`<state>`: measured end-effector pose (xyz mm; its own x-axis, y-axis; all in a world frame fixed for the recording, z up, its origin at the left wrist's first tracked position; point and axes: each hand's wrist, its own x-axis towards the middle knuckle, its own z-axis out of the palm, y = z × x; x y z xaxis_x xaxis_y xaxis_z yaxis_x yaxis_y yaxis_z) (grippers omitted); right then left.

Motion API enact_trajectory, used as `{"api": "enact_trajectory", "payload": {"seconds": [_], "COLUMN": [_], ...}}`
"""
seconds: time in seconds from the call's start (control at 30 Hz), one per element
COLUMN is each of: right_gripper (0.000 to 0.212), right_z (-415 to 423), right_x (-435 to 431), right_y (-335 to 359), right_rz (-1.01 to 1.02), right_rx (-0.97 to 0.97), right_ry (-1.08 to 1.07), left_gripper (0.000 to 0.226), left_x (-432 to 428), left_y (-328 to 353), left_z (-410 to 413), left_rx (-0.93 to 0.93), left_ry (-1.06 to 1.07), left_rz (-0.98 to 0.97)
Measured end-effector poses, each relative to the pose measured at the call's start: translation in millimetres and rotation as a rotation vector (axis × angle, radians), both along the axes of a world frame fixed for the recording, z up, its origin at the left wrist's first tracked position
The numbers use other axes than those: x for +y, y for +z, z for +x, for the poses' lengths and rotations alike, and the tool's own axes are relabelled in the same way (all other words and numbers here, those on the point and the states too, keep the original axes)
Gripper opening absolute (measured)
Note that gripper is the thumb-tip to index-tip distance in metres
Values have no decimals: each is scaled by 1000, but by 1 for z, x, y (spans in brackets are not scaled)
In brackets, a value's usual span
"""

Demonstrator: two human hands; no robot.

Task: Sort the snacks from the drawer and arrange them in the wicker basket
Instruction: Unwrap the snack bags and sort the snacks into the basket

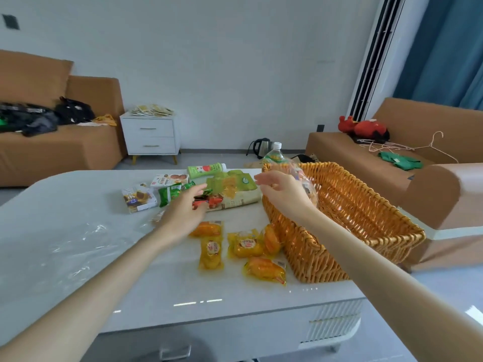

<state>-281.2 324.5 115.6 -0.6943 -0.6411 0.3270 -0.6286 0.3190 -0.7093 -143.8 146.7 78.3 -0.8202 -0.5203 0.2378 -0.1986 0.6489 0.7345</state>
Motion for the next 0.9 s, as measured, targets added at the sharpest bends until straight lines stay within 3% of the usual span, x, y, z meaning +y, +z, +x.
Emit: {"api": "enact_trajectory", "payload": {"seconds": [0.27,0.53,0.6,0.77,0.9], "right_gripper": [30,33,35,48,57], "right_z": [72,124,130,134,132], "right_x": [-52,-130,-149,-188,-216], "right_y": [-69,-134,-148,-176,-192], "right_rz": [153,344,387,420,494], "right_rx": [-157,-283,-297,-354,-267], "right_ry": [113,264,268,189,68], "left_gripper": [45,64,56,19,21], "left_x": [-46,-95,-100,-100,-95], "left_y": [-63,-134,-147,-158,-153], "left_z": [118,165,161,152,147], "left_rx": [-168,-606,-689,-532,-494], "left_ry": [181,266,284,353,410], "left_rz": [-59,-66,-137,-314,-294]}}
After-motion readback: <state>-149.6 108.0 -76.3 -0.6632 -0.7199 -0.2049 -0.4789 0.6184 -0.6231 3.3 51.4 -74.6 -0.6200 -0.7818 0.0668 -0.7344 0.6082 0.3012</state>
